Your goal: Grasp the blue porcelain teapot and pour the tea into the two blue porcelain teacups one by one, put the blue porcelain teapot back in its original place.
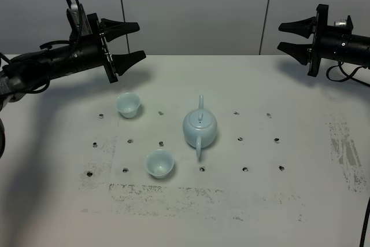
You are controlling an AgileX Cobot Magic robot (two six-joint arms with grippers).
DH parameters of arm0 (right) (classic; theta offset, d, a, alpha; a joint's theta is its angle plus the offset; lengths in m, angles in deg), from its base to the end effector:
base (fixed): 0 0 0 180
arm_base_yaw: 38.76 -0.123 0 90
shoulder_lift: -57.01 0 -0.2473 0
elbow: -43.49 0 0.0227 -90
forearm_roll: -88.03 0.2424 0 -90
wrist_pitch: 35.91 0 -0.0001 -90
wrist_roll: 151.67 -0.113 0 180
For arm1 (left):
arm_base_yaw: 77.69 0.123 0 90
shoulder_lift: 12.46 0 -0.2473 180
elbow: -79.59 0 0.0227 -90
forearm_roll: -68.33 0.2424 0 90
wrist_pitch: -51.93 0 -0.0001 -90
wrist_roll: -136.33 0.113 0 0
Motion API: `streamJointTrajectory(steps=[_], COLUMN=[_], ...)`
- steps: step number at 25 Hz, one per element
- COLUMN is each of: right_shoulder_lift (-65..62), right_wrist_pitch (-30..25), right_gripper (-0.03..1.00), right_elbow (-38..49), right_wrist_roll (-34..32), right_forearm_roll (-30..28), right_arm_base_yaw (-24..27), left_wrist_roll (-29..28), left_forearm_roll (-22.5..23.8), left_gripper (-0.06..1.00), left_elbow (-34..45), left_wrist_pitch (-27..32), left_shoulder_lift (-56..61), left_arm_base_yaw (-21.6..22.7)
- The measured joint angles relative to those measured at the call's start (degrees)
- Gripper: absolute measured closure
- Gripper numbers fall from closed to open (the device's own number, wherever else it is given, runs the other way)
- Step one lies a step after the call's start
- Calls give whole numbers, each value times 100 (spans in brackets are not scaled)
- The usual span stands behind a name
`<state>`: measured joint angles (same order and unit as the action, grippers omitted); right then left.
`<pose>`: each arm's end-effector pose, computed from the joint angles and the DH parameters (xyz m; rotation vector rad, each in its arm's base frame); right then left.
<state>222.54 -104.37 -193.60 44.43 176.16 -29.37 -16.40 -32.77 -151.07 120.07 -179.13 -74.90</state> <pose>0.5250 0.0197 0.1133 0.5570 2.0848 1.8059 0.5194 -0.0778 0.0939 -0.4898 1.9618 -1.9636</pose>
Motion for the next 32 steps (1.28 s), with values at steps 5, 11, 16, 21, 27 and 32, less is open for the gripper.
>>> streamJointTrajectory(steps=[5, 11, 16, 21, 27, 32], right_shoulder_lift=[0, 0, 0, 0, 0, -56], right_wrist_pitch=[6, 23, 24, -64, 639, 517], right_gripper=[49, 49, 49, 50, 53, 53], right_elbow=[0, 0, -64, -612, -1879, -2314], right_wrist_roll=[16, 92, 1550, 2972, 1259, -264], right_forearm_roll=[0, 0, 802, 729, -3567, -6185], right_arm_base_yaw=[0, 0, 0, 65, 36, -80], left_wrist_roll=[-4, -4, 616, 1259, -295, -1395], left_forearm_roll=[0, -4, 13, 1019, 5495, 8487], left_gripper=[22, 22, 23, 27, 35, 38], left_elbow=[0, 0, -240, -1164, -2381, -2328], left_wrist_pitch=[0, 0, 5, -62, -1004, -923], left_shoulder_lift=[0, 0, -29, -23, 58, 397], left_arm_base_yaw=[0, 0, 0, 0, -136, -296])
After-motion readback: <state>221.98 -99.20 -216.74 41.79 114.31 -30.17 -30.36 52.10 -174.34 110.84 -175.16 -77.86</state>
